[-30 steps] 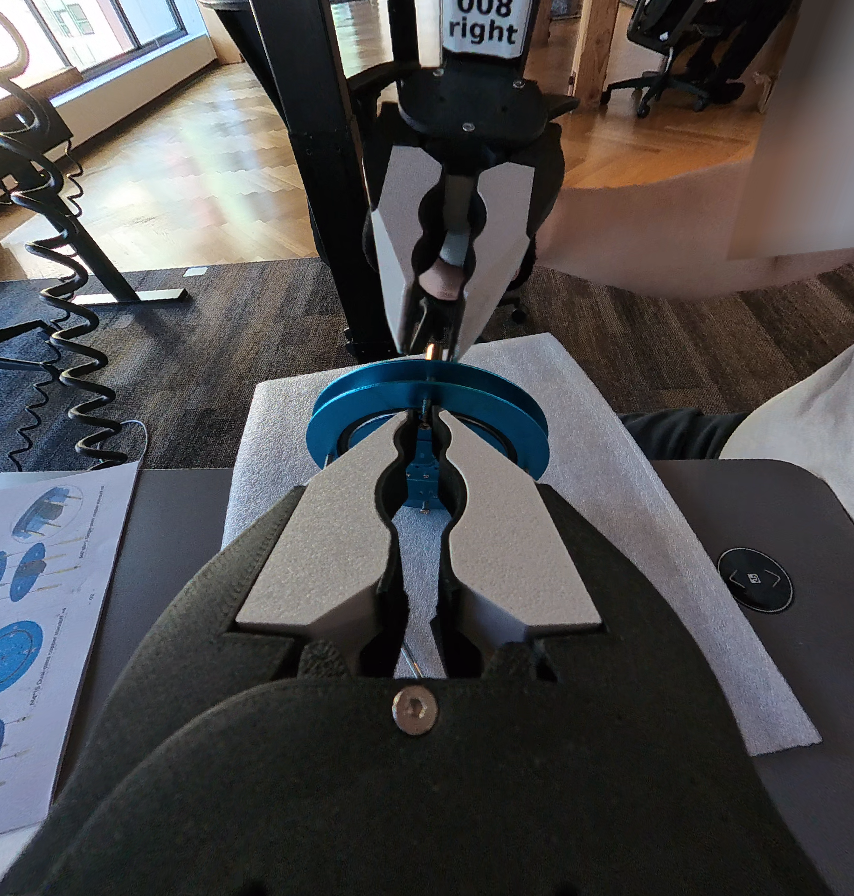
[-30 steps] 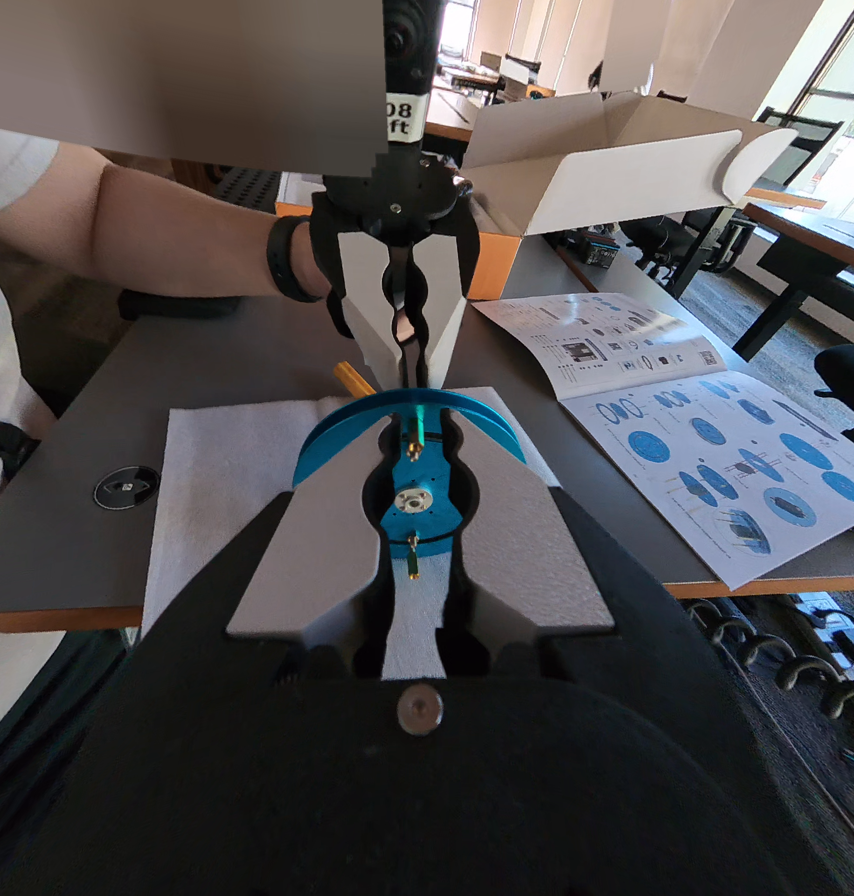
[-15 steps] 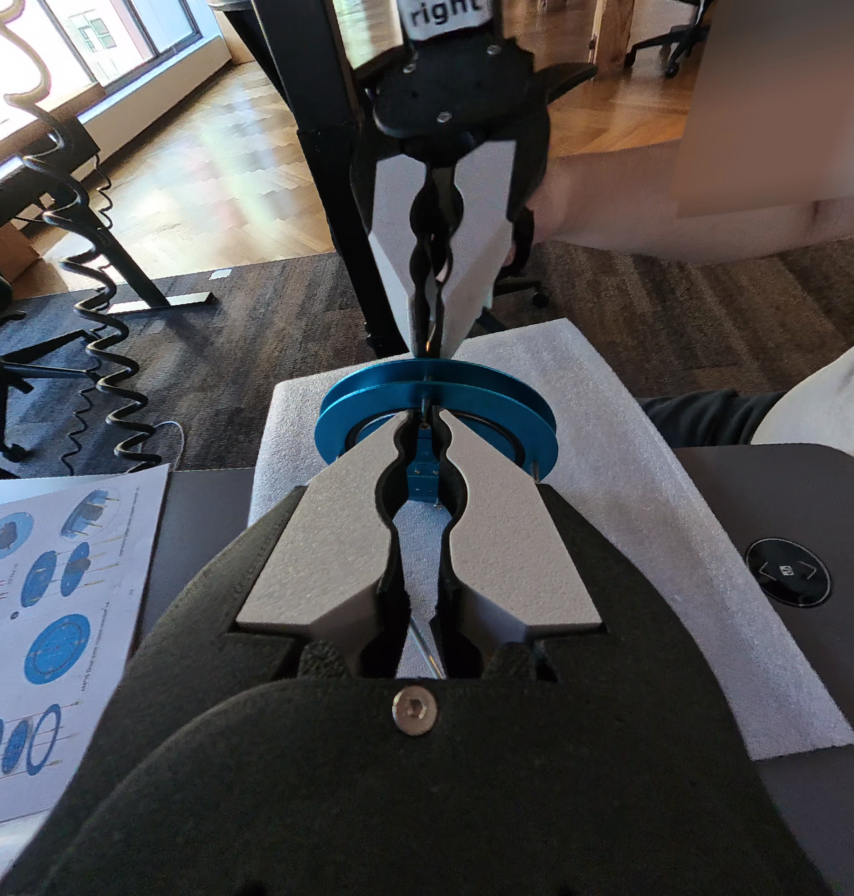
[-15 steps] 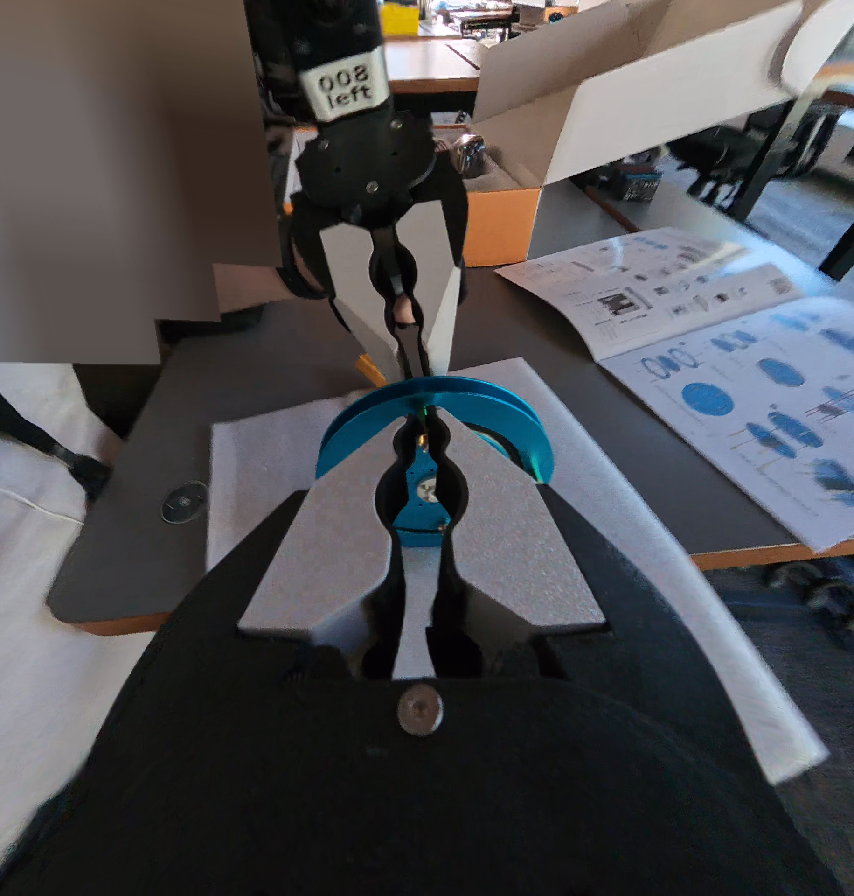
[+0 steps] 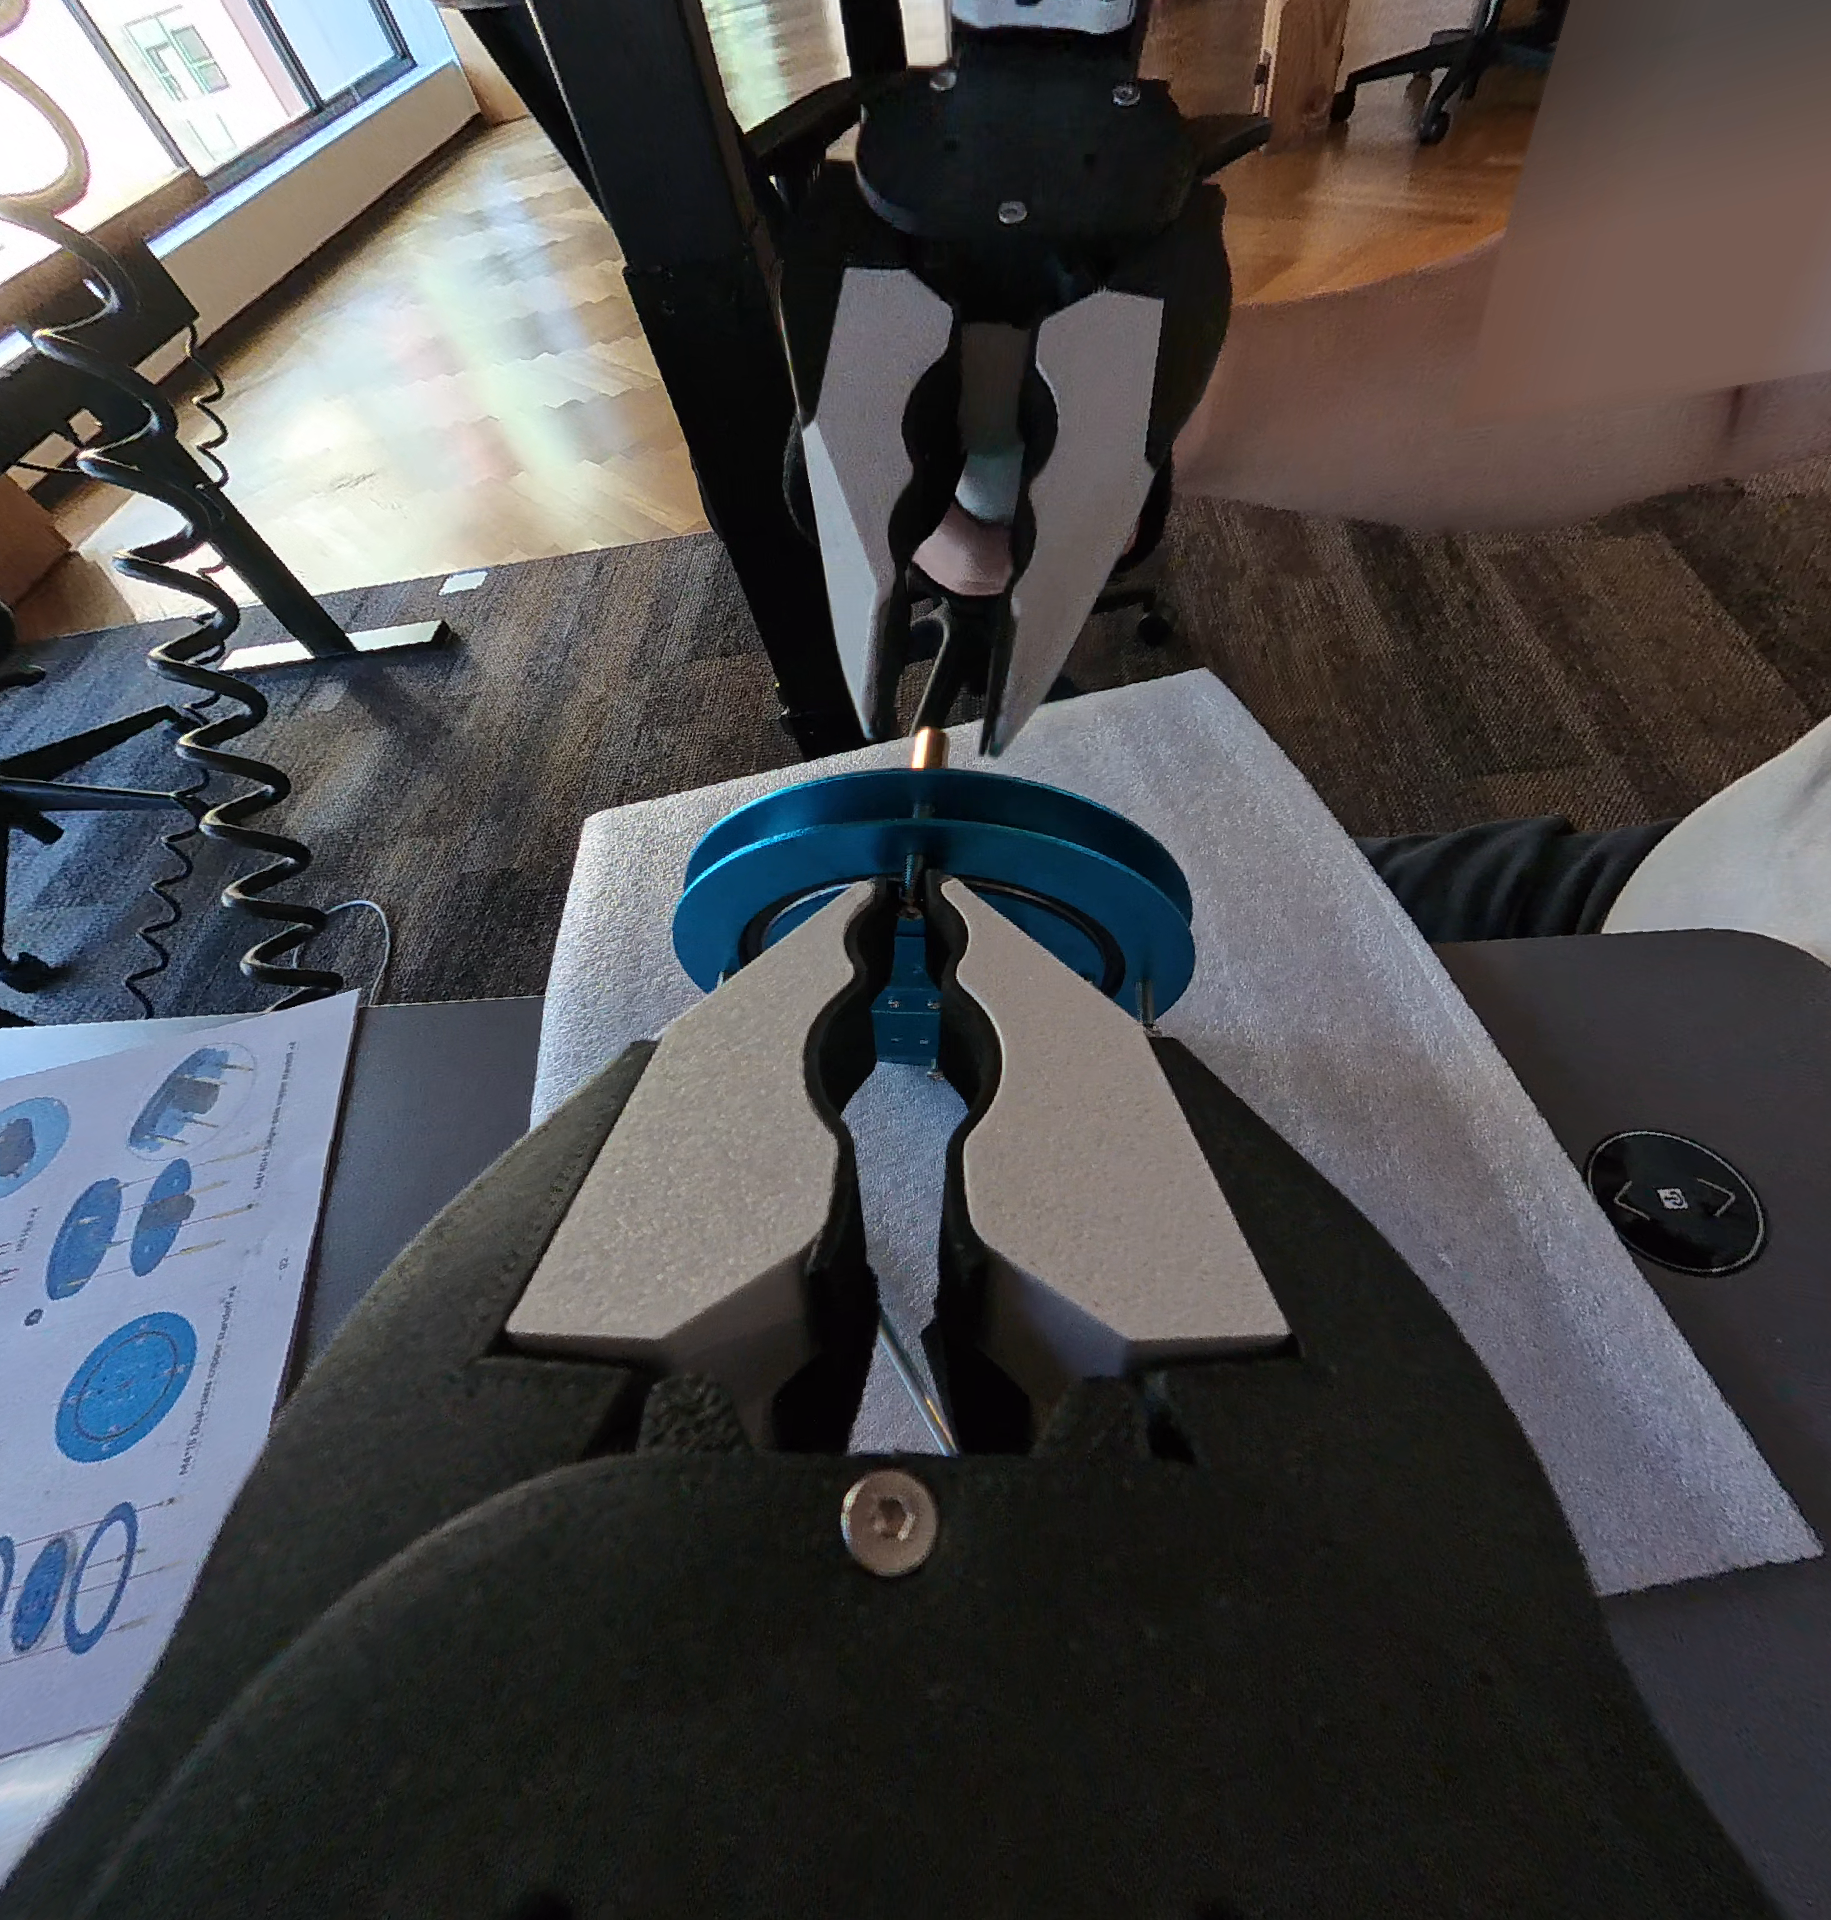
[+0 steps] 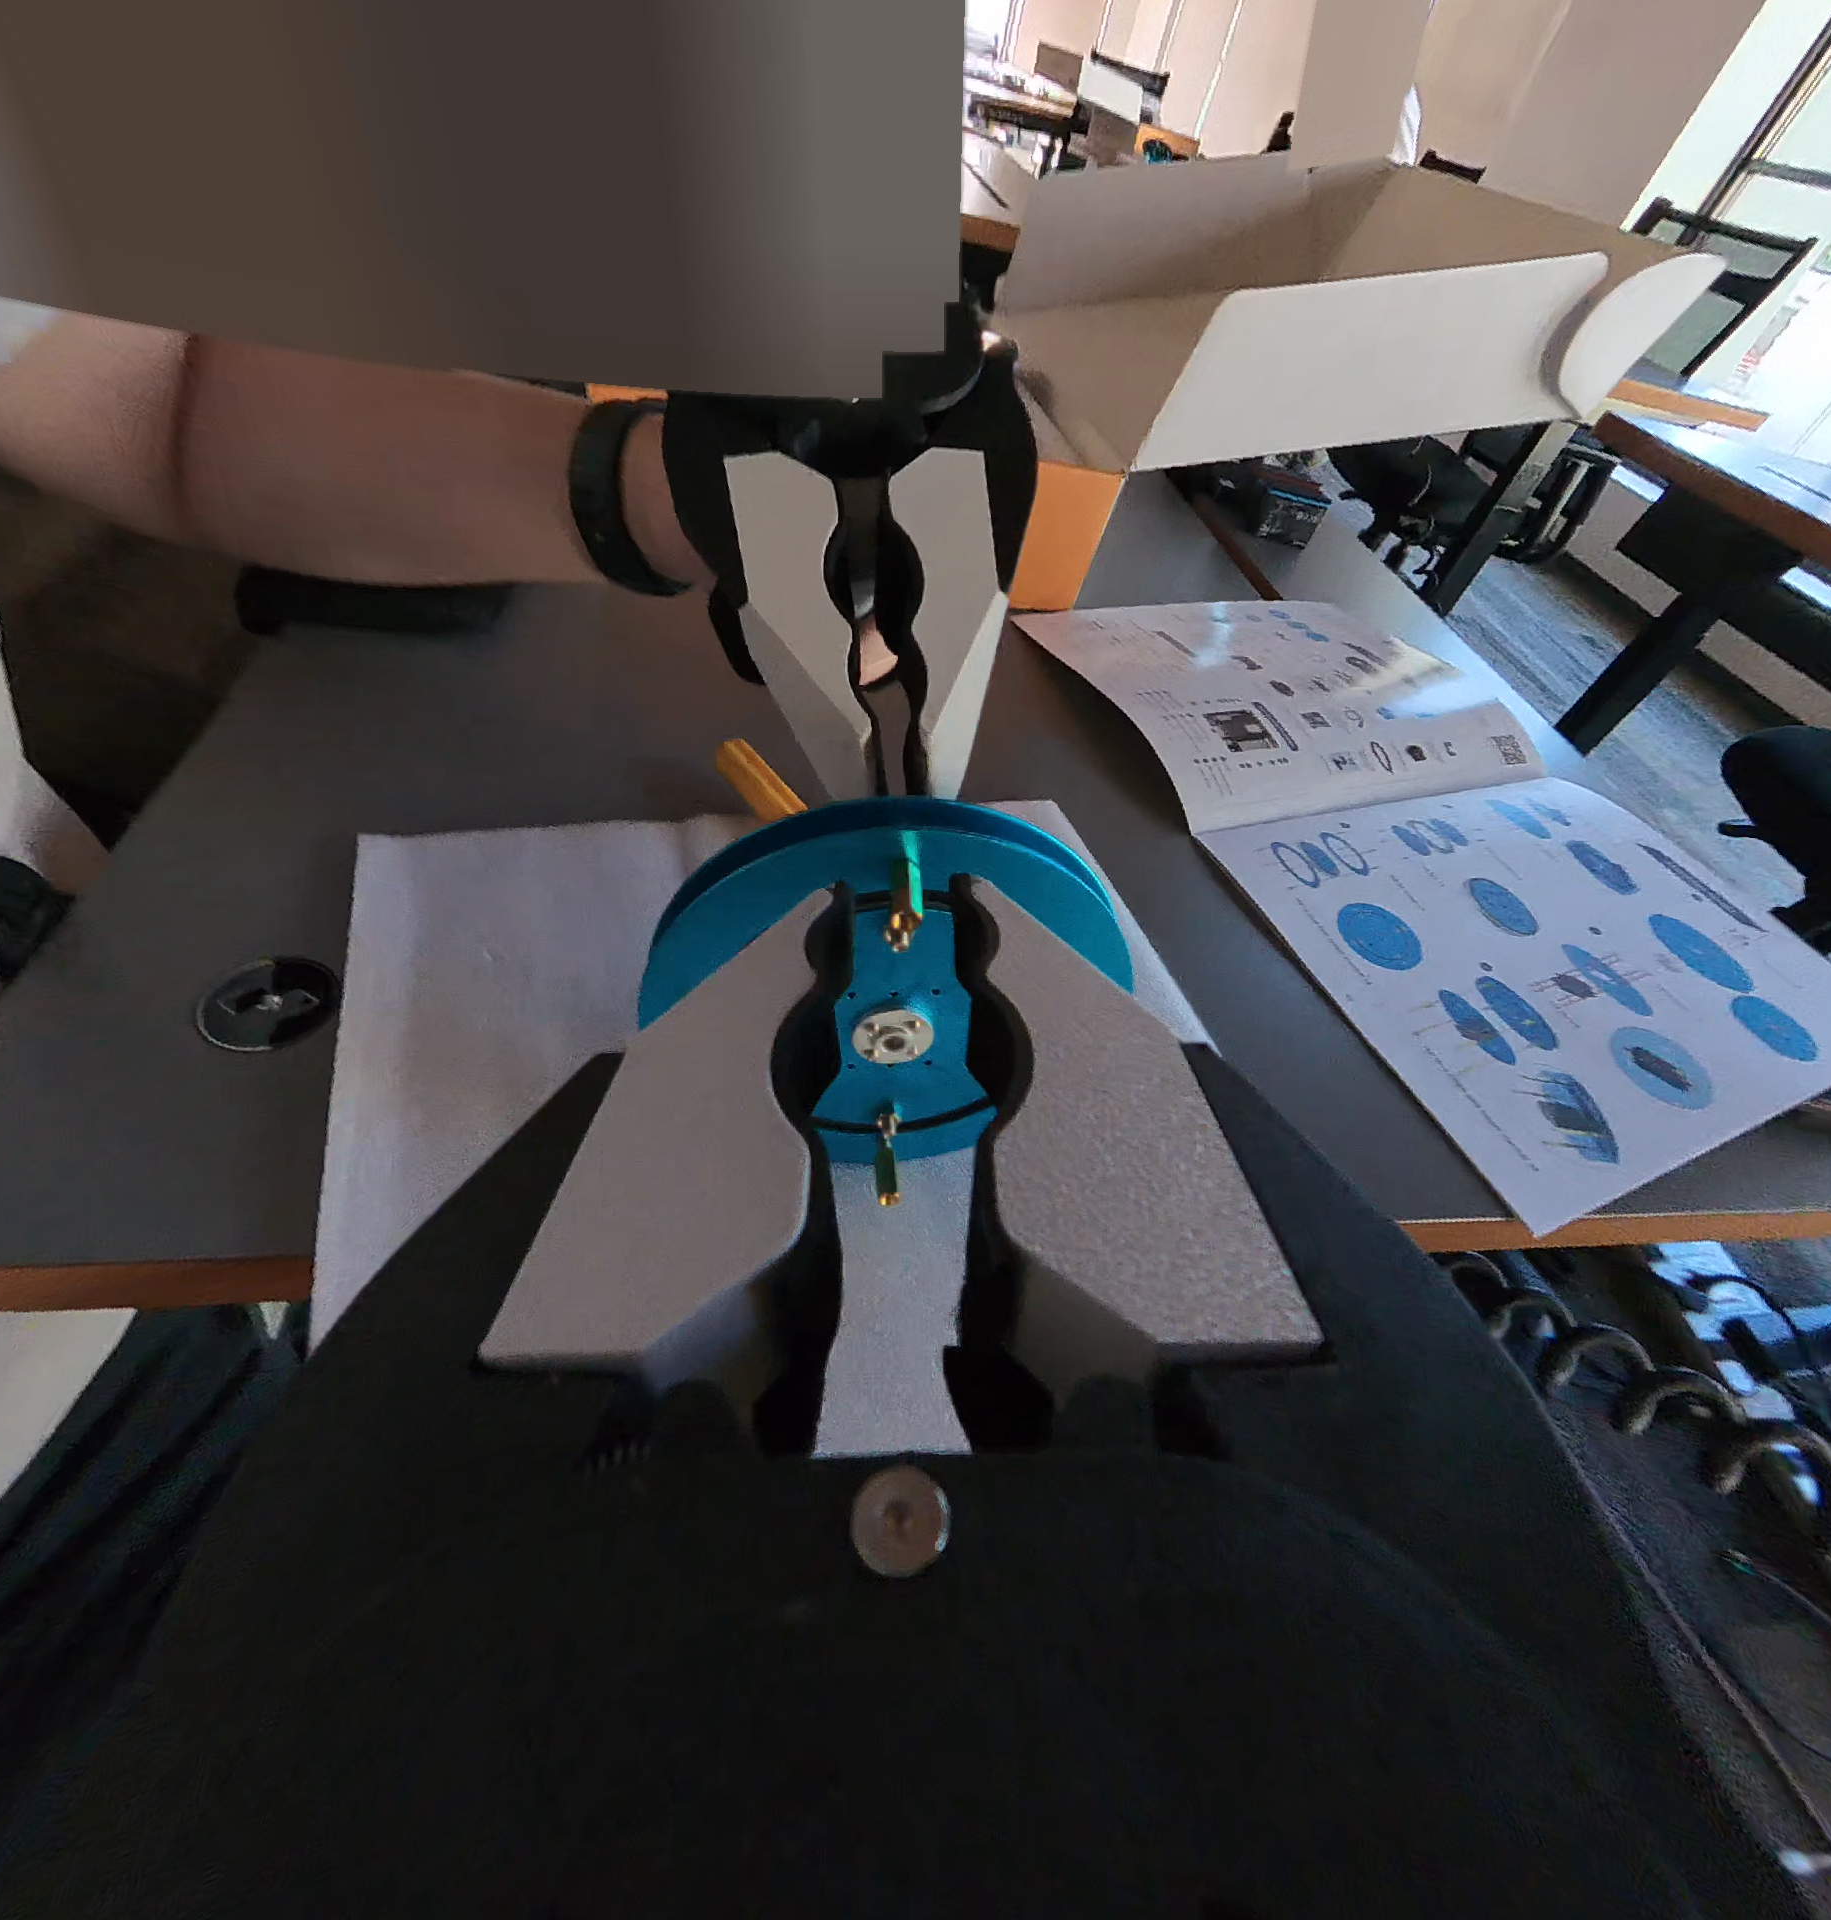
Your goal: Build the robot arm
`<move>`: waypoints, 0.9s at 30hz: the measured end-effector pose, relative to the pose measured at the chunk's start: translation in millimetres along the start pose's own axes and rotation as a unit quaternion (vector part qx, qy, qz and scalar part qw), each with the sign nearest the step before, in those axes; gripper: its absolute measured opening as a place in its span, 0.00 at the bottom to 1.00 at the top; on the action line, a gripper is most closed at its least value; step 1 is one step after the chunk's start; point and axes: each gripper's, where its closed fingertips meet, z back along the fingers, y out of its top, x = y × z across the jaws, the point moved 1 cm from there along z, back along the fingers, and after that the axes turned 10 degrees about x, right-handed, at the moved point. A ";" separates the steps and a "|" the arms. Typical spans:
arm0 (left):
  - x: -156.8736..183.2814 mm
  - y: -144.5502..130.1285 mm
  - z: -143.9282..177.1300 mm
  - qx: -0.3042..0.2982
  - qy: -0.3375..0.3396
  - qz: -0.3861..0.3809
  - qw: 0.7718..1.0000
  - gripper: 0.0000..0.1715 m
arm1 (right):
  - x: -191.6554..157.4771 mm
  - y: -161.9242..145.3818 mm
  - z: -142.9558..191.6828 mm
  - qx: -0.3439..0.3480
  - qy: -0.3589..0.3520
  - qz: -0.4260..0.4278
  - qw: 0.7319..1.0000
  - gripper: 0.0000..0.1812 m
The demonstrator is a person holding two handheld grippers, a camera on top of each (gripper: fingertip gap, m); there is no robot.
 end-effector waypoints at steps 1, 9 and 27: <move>0.4 0.1 -0.4 0.000 -0.002 0.001 1.000 0.02 | 0.3 -2.2 -1.5 -0.010 -0.002 0.009 1.000 0.09; -1.1 -0.1 -0.7 -0.005 0.006 -0.011 1.000 0.02 | 0.7 -5.9 -6.7 -0.030 0.007 -0.050 0.998 0.03; 2.5 1.2 -3.0 -0.020 0.010 -0.046 0.999 0.02 | -3.1 1.3 0.0 -0.007 0.038 -0.156 0.987 0.06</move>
